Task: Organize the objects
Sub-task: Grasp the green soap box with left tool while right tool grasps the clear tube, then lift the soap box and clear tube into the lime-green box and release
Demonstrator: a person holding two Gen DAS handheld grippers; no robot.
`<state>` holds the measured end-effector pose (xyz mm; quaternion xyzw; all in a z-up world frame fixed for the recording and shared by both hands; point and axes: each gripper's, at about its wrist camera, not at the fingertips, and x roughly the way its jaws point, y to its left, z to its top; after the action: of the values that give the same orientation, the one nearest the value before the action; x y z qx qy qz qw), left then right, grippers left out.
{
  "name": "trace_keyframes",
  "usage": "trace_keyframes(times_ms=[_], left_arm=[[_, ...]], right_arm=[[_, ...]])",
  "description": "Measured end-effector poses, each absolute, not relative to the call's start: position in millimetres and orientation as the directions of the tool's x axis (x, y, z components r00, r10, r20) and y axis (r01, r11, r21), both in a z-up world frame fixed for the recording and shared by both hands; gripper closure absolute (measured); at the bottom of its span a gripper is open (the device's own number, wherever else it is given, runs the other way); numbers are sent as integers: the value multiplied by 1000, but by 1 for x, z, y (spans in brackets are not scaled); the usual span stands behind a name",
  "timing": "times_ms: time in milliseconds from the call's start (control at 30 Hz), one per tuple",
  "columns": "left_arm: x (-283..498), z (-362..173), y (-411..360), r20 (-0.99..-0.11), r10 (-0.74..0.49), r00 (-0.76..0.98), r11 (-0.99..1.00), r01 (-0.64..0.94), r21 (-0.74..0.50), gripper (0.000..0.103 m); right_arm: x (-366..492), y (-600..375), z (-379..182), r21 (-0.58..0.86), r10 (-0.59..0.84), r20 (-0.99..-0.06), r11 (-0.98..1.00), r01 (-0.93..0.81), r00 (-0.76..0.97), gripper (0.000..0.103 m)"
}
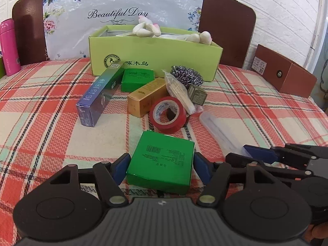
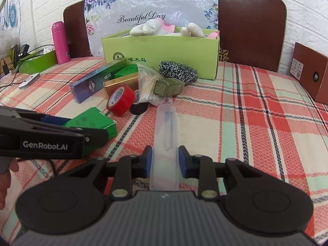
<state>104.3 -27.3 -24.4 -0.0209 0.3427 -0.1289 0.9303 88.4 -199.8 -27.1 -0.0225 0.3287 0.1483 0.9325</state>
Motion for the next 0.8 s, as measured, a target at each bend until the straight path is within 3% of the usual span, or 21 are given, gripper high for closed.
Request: trace_keyframes(times_ms=[800], left_arm=[[129,76,-20,-396,-340,853,936,264,-234,39]], right_arm=[[101,-213,62,50,290,-384,955,-293,877,76]])
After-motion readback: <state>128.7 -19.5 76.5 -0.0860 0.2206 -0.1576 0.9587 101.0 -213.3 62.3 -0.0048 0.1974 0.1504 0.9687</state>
